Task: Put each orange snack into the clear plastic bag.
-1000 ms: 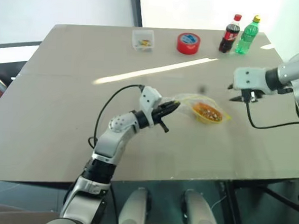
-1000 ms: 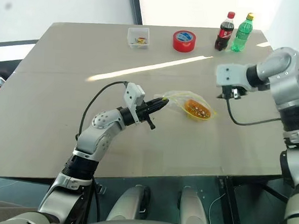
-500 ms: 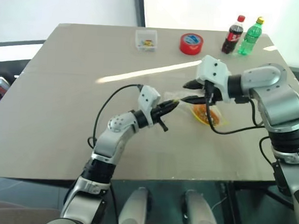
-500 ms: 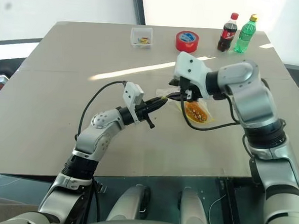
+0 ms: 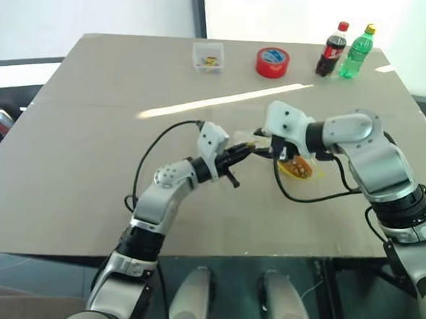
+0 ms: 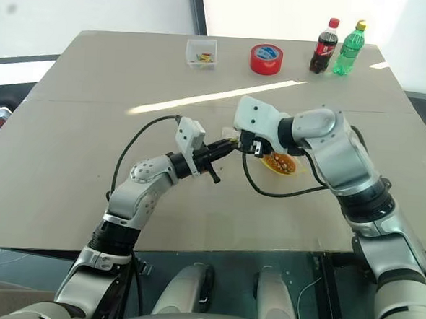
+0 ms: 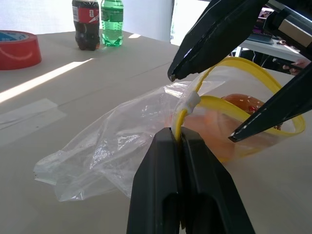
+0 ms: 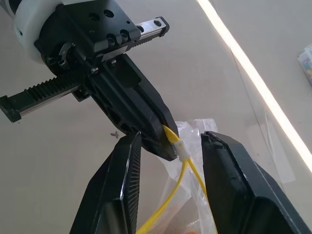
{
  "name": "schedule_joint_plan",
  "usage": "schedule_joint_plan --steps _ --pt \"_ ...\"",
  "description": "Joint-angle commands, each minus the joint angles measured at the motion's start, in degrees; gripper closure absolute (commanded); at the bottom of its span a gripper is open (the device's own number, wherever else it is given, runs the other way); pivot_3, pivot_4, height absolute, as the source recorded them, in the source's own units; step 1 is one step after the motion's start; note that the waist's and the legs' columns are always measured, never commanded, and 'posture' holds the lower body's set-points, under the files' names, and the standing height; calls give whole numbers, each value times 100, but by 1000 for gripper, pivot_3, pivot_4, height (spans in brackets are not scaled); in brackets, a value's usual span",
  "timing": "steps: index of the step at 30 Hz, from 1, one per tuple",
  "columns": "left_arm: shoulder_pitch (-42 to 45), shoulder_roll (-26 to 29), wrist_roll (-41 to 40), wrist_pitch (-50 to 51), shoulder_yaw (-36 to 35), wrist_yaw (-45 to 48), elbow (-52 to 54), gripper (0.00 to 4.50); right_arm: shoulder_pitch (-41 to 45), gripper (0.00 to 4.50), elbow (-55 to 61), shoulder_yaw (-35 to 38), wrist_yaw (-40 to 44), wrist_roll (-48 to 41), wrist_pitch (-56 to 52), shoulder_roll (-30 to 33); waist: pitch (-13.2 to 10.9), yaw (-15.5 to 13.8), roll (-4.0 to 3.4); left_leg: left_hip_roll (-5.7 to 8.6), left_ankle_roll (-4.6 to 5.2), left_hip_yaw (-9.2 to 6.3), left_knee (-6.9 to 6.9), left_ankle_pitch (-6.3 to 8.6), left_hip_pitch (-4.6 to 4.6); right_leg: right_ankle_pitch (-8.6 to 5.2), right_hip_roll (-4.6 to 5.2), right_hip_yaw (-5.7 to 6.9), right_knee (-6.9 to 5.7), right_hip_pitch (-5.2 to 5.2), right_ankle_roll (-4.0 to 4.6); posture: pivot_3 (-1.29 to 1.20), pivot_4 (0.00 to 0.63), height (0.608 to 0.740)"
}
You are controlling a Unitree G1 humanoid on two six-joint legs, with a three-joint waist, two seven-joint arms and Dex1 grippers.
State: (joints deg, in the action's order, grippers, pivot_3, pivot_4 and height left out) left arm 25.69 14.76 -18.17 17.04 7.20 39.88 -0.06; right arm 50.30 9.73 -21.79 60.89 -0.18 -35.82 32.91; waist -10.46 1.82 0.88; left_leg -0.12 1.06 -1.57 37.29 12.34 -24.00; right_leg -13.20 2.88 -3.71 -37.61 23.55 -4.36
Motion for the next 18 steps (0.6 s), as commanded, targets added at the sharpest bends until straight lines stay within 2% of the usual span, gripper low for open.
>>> schedule_joint_plan --steps 1,2,3,6,7,18 --pt "18 -4 -30 -88 -45 42 207 4500 28 2541 -3 32 -37 65 317 60 0 1 0 0 0 0 0 0 0 0 0 0 0 0 0 0 150 740" --pt "13 0 -32 -84 -48 40 218 4500 32 2918 -36 34 -38 86 387 72 0 1 0 0 0 0 0 0 0 0 0 0 0 0 0 0 150 740" --pt "8 5 -35 -80 -53 40 226 4500 38 3065 -68 37 -39 106 441 83 0 1 0 0 0 0 0 0 0 0 0 0 0 0 0 0 150 740" --pt "7 13 -35 -77 -64 35 223 4500 40 4335 -131 49 -4 132 573 121 0 3 0 0 0 0 0 0 0 0 0 0 0 0 0 0 150 740" --pt "9 14 -33 -79 -63 35 218 4500 33 4437 -142 44 11 142 610 139 0 4 0 0 0 0 0 0 0 0 0 0 1 0 0 0 150 740" --pt "-1 40 -28 -74 -58 46 229 4500 -35 4437 -120 -81 163 332 940 245 0 9 0 0 0 0 0 0 0 0 0 0 1 0 0 0 150 740"
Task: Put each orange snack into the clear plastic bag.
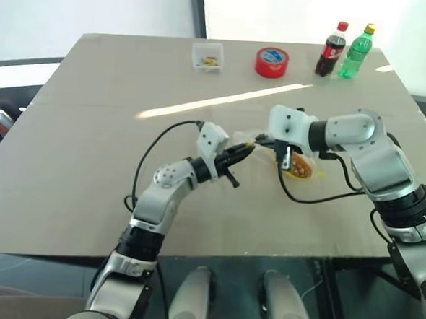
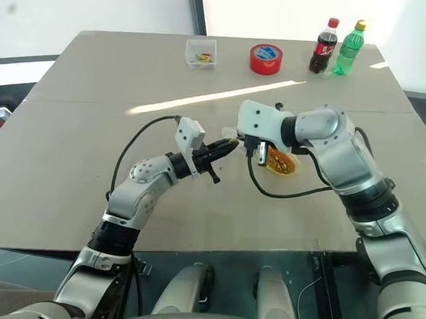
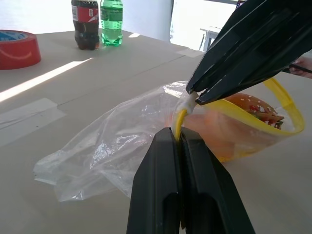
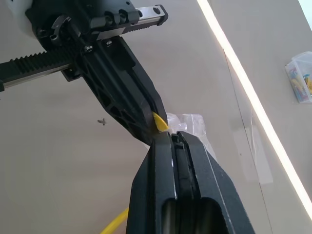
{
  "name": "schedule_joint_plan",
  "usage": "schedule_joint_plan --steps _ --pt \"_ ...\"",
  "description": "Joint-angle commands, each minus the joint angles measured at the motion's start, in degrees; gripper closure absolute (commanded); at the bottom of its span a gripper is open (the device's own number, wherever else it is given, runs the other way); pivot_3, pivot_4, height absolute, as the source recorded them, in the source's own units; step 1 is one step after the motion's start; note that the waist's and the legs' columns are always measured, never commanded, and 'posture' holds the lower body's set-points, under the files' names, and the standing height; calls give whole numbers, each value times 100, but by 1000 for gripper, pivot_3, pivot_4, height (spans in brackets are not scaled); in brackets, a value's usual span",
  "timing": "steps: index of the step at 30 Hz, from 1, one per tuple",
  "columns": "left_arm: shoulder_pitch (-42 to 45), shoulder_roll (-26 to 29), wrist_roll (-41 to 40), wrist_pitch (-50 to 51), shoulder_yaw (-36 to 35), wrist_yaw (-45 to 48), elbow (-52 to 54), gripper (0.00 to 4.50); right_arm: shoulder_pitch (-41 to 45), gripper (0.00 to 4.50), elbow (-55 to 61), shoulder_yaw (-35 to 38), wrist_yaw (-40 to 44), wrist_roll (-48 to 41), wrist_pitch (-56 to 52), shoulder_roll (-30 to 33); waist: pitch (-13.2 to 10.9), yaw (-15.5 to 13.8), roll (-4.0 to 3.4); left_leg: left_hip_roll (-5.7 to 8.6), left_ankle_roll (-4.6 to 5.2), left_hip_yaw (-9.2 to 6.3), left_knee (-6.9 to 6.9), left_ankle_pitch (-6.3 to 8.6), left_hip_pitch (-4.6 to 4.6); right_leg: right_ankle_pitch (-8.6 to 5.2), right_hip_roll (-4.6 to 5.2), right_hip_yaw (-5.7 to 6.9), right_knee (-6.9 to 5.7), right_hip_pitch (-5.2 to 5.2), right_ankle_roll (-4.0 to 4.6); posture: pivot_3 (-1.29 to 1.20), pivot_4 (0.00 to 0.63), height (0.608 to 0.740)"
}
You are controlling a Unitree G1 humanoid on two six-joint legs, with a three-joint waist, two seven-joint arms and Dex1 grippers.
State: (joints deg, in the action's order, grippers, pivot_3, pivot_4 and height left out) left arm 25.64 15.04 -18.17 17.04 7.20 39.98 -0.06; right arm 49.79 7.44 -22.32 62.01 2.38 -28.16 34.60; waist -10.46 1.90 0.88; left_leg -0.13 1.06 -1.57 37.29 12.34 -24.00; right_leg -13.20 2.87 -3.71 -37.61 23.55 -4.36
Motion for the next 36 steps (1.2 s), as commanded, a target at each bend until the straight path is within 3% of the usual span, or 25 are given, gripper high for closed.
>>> schedule_joint_plan --steps 1,2,7,31,34,36 --pt "1 15 -29 -73 -57 35 235 4500 21 4437 123 -41 40 111 193 78 0 1 0 0 0 0 0 0 0 0 0 0 0 0 0 0 150 740" --pt "-1 16 -30 -71 -57 32 238 4500 29 4437 133 -47 7 152 195 69 0 2 0 0 0 0 0 0 0 0 0 0 0 0 0 0 150 740" --pt "-9 23 -30 -64 -61 22 250 4500 76 2299 171 -125 -44 372 230 85 0 2 0 0 0 0 0 0 0 0 0 0 0 0 0 0 150 740" --pt "18 8 -5 -117 -42 26 189 4500 384 2299 245 -411 85 1342 1157 67 0 5 0 0 0 0 0 0 0 0 0 0 1 0 0 0 150 740" --pt "12 6 -7 -116 -43 21 196 4500 346 2971 257 -407 141 1332 1124 34 0 6 0 0 0 0 0 0 0 0 0 0 1 0 0 0 150 740" --pt "12 0 -6 -116 -42 16 194 4500 328 3805 244 -418 164 1354 1131 30 0 6 0 0 0 0 0 0 0 0 0 0 1 0 0 0 150 740"
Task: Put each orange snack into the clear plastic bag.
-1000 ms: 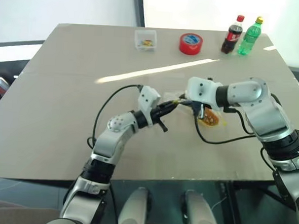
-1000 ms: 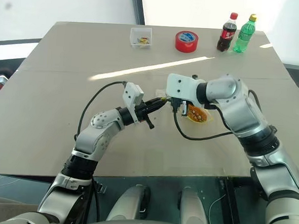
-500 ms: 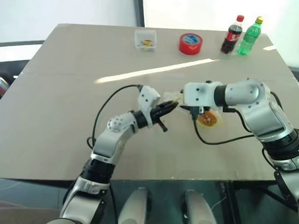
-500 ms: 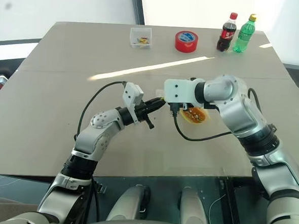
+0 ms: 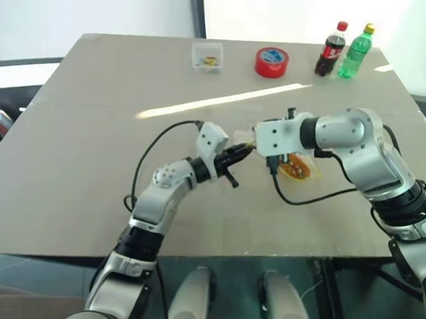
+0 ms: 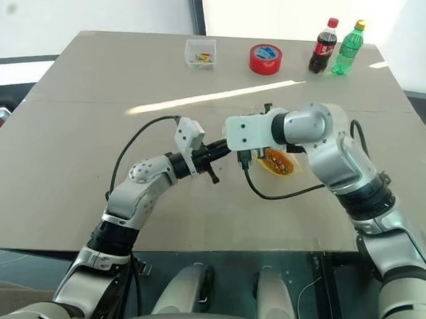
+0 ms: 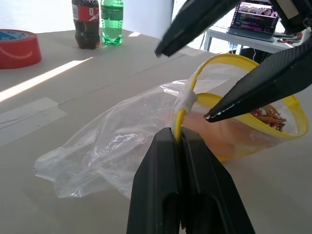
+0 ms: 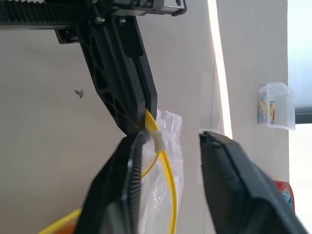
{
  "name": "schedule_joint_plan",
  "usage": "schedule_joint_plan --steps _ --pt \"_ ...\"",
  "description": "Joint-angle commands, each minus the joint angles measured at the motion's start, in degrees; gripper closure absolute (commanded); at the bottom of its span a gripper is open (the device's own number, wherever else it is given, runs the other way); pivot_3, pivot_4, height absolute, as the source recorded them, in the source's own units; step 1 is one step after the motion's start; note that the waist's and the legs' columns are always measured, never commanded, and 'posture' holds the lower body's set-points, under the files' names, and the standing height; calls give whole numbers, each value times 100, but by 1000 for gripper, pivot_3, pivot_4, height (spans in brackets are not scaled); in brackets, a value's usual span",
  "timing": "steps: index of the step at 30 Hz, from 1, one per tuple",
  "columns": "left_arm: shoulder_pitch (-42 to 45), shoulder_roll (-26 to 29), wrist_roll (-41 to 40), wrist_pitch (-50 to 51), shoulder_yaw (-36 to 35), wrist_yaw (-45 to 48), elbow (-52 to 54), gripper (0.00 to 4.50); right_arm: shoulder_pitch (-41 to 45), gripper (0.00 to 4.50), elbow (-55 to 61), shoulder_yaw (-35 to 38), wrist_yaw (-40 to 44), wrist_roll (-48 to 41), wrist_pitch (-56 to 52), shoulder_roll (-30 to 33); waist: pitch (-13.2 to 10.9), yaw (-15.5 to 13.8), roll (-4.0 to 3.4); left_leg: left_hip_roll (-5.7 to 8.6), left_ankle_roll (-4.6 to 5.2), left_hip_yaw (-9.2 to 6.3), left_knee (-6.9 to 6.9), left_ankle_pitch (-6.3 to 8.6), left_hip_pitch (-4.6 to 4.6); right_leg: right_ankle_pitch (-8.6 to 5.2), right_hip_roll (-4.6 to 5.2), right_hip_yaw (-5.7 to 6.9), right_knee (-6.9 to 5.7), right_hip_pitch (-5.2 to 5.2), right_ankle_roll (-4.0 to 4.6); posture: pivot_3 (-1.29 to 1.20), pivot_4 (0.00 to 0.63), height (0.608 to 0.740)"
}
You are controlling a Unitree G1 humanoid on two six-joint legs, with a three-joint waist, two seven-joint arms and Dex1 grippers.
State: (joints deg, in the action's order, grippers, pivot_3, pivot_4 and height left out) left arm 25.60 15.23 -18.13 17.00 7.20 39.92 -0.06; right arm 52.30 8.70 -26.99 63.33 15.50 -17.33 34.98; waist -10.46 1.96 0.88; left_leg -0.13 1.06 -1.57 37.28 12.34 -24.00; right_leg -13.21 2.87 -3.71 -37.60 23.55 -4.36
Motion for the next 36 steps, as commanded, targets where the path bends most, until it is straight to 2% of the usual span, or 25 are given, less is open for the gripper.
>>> schedule_joint_plan --steps 1,11,12,13,14,16,35,36 --pt "16 -22 -10 -111 -41 20 194 4500 70 4386 108 46 39 53 54 -11 0 0 0 0 0 0 0 0 0 0 0 0 0 0 0 0 150 740" --pt "-26 -4 -12 -81 -46 4 249 4500 12 4451 92 40 114 63 101 -11 0 -1 0 0 0 0 0 0 0 0 0 0 0 0 0 0 150 740" --pt "-27 -1 -13 -80 -49 3 252 4500 16 4220 100 49 120 59 88 -19 0 0 0 0 0 0 0 0 0 0 0 0 0 0 0 0 150 740" --pt "-24 0 -12 -81 -51 2 249 4500 21 3803 95 54 114 64 82 -30 0 0 0 0 0 0 0 0 0 0 0 0 0 0 0 0 150 740" --pt "-21 -2 -11 -83 -51 1 244 4500 24 3692 86 57 94 80 85 -42 0 0 0 0 0 0 0 0 0 0 0 0 0 0 0 0 150 740" --pt "-19 -7 -12 -85 -48 -1 242 4500 34 3143 50 52 29 131 88 -73 0 -1 0 0 0 0 0 0 0 0 0 0 0 0 0 0 150 740" --pt "-53 -8 0 -87 -40 -20 259 4500 -26 3143 -177 44 45 268 256 -147 0 1 0 0 0 0 0 0 0 0 0 0 0 0 0 0 150 740" --pt "-57 -10 0 -87 -40 -23 262 4500 -30 3344 -181 46 51 264 263 -152 0 0 0 0 0 0 0 0 0 0 0 0 0 0 0 0 150 740"
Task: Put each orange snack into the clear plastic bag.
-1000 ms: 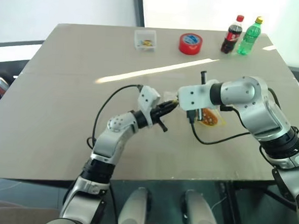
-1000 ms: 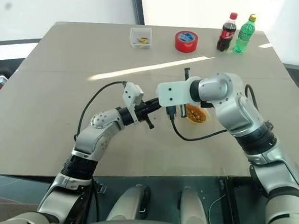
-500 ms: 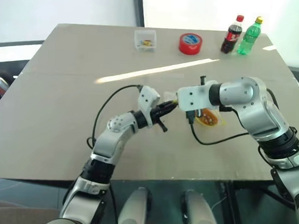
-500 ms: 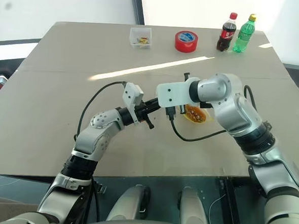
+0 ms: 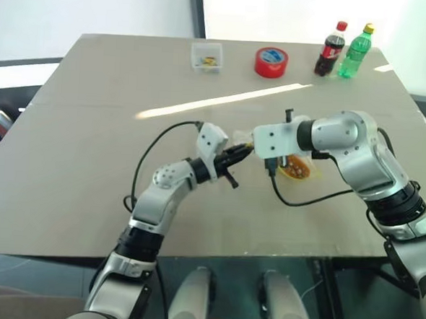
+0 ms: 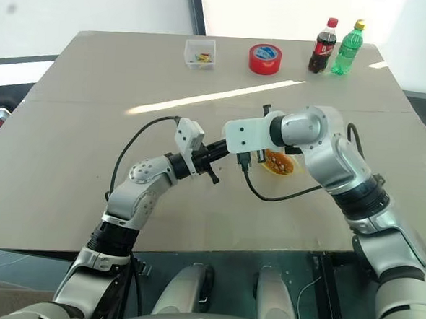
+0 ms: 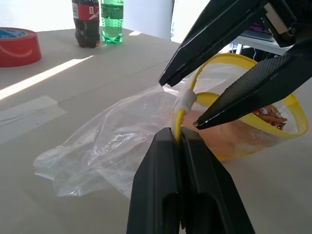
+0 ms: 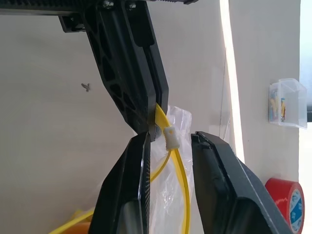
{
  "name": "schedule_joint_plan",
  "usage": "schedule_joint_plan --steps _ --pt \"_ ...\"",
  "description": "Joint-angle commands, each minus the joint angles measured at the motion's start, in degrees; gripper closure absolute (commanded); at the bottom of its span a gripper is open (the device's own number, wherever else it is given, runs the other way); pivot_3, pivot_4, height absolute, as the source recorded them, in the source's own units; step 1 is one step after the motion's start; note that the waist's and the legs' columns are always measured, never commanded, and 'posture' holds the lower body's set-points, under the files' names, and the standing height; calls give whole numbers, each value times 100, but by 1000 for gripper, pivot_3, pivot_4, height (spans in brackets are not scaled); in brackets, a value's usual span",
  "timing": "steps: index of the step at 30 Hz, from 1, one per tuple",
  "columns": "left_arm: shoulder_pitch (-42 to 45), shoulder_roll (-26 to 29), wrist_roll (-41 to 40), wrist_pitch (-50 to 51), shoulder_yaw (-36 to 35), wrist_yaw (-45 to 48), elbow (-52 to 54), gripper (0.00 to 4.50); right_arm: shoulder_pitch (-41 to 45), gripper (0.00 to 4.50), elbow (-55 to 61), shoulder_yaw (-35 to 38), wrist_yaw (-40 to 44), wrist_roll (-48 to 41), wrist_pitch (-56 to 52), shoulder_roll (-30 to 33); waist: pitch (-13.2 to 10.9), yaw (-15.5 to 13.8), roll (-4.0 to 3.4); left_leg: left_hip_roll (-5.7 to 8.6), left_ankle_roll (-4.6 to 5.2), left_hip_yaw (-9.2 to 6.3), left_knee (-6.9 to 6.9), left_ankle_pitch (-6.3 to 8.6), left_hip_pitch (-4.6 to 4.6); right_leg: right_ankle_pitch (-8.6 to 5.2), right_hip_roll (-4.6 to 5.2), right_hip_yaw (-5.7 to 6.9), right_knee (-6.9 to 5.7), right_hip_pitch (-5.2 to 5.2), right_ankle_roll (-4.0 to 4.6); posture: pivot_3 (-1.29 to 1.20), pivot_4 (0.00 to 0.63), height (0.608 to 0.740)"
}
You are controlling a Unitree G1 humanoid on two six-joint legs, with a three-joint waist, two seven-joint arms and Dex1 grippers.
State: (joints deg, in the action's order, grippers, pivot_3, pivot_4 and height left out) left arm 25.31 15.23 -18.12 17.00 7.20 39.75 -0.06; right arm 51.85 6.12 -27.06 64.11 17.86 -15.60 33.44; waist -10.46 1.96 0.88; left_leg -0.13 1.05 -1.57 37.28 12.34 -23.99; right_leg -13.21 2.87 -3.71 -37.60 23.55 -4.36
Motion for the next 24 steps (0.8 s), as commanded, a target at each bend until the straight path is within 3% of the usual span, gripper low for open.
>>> schedule_joint_plan --steps 1,4,15,24 --pt "-31 -11 -3 -86 -41 -9 264 4500 13 3673 72 52 -22 23 99 -2 0 0 0 0 0 0 0 0 0 0 0 0 0 0 0 0 150 740" --pt "-34 -12 -3 -87 -43 -13 263 4500 14 4472 55 51 -7 14 128 -12 0 0 0 0 0 0 0 0 0 0 0 0 0 0 0 0 150 740" --pt "-63 63 23 -139 -117 -24 265 4500 -82 4472 85 147 39 75 108 190 0 0 0 0 0 0 0 0 0 0 0 0 0 0 0 0 150 740" --pt "140 91 328 -644 -428 -561 -28 4500 -280 4472 138 357 -28 183 -207 640 0 -10 0 0 0 -1 0 0 0 0 1 0 1 0 0 0 150 740"
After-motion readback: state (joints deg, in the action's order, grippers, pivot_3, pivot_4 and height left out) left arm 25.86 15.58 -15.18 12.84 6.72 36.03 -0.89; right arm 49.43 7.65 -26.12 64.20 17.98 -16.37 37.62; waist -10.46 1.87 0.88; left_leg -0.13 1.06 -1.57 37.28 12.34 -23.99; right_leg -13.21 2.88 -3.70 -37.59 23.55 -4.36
